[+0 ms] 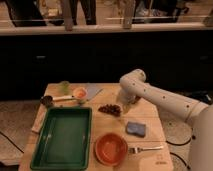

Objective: Place grapes in red bowl

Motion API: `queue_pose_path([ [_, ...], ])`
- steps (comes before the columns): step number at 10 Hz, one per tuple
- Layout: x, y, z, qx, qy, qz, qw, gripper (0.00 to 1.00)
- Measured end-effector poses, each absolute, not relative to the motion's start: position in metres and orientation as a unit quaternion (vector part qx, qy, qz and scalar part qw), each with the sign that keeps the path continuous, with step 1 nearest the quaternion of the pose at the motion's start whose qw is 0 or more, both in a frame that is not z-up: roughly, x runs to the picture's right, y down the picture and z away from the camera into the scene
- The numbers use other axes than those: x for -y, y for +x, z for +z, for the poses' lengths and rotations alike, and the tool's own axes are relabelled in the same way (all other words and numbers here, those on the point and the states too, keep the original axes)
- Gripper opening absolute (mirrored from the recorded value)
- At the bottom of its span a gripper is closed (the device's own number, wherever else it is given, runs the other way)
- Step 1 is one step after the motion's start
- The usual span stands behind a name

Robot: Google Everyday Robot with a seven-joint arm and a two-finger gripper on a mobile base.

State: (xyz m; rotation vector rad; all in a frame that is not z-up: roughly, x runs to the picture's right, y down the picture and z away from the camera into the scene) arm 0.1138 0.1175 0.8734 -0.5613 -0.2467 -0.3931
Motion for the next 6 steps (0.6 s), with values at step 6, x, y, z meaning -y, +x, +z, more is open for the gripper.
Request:
queue_pose_path([
  [6, -0.127, 0.112, 0.879, 0.120, -0.279, -0.194, 0.933, 0.57],
])
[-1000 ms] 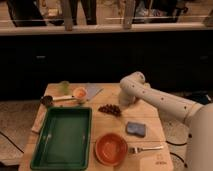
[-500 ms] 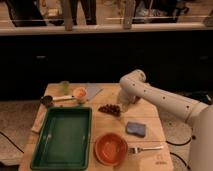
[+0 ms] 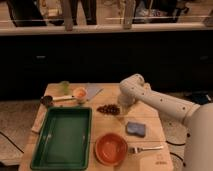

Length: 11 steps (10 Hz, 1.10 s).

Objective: Place grapes in red bowl

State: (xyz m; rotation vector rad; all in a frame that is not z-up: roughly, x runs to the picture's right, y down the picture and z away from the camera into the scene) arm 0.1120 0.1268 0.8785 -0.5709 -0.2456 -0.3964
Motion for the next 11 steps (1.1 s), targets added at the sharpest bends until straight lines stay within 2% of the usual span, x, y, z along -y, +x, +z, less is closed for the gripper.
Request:
queue_pose_path([
  [2, -0.113, 0.115, 0.862, 0.121, -0.264, -0.201, 0.935, 0.40],
  [3, -0.111, 0.116, 0.860, 0.122, -0.266, -0.199, 0.935, 0.36],
  [4, -0.111, 0.115, 0.861, 0.123, -0.270, -0.199, 0.934, 0.38],
  [5, -0.116, 0.113, 0.866, 0.125, -0.274, -0.198, 0.933, 0.45],
  [8, -0.136, 0.112, 0.886, 0.124, -0.280, -0.197, 0.931, 0.75],
  [9, -0.137, 0.109, 0.888, 0.122, -0.280, -0.199, 0.931, 0.80],
  [11, -0.130, 0.108, 0.878, 0.120, -0.283, -0.201, 0.930, 0.79],
])
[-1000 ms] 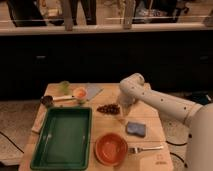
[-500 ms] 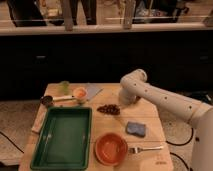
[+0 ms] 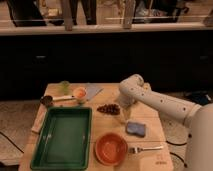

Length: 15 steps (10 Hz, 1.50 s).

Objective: Place grapes in red bowl

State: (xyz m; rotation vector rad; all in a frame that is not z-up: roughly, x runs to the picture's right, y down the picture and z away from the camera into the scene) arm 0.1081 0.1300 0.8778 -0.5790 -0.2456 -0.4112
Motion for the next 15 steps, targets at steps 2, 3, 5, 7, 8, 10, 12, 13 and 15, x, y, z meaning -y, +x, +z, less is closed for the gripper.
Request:
queue_pose_path([
  [2, -0.128, 0.111, 0.876, 0.123, -0.286, -0.201, 0.929, 0.80],
  [3, -0.136, 0.112, 0.885, 0.129, -0.287, -0.200, 0.928, 0.80],
  [5, -0.142, 0.112, 0.894, 0.133, -0.287, -0.199, 0.928, 0.80],
  [7, -0.140, 0.112, 0.893, 0.137, -0.288, -0.199, 0.927, 0.80],
  [8, -0.138, 0.113, 0.892, 0.138, -0.289, -0.199, 0.926, 0.80],
  [10, -0.142, 0.115, 0.894, 0.140, -0.292, -0.200, 0.925, 0.80],
  [12, -0.142, 0.115, 0.896, 0.143, -0.291, -0.200, 0.924, 0.80],
  [13, -0.141, 0.115, 0.896, 0.145, -0.291, -0.200, 0.924, 0.80],
  [15, -0.142, 0.116, 0.896, 0.147, -0.293, -0.201, 0.923, 0.79],
])
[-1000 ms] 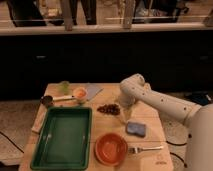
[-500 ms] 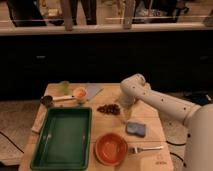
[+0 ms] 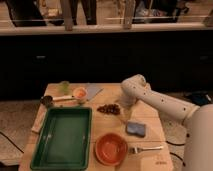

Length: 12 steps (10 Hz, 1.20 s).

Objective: Place grapes in red bowl

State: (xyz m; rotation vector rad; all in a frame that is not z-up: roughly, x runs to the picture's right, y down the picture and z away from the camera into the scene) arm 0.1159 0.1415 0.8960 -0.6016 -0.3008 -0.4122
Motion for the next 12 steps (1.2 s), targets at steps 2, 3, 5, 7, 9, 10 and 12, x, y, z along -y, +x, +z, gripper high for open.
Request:
queue_pose_path([
  [2, -0.1421, 0.1163, 0.8969, 0.148, -0.294, -0.202, 0.922, 0.75],
  [3, -0.1422, 0.1167, 0.8973, 0.149, -0.295, -0.202, 0.922, 0.77],
  [5, -0.1414, 0.1164, 0.8977, 0.152, -0.295, -0.202, 0.921, 0.80],
  [7, -0.1420, 0.1154, 0.8981, 0.152, -0.297, -0.204, 0.920, 0.71],
  [9, -0.1416, 0.1145, 0.8983, 0.154, -0.298, -0.205, 0.920, 0.64],
  [10, -0.1415, 0.1146, 0.8983, 0.155, -0.299, -0.205, 0.919, 0.69],
  [12, -0.1418, 0.1142, 0.8984, 0.156, -0.300, -0.207, 0.918, 0.76],
])
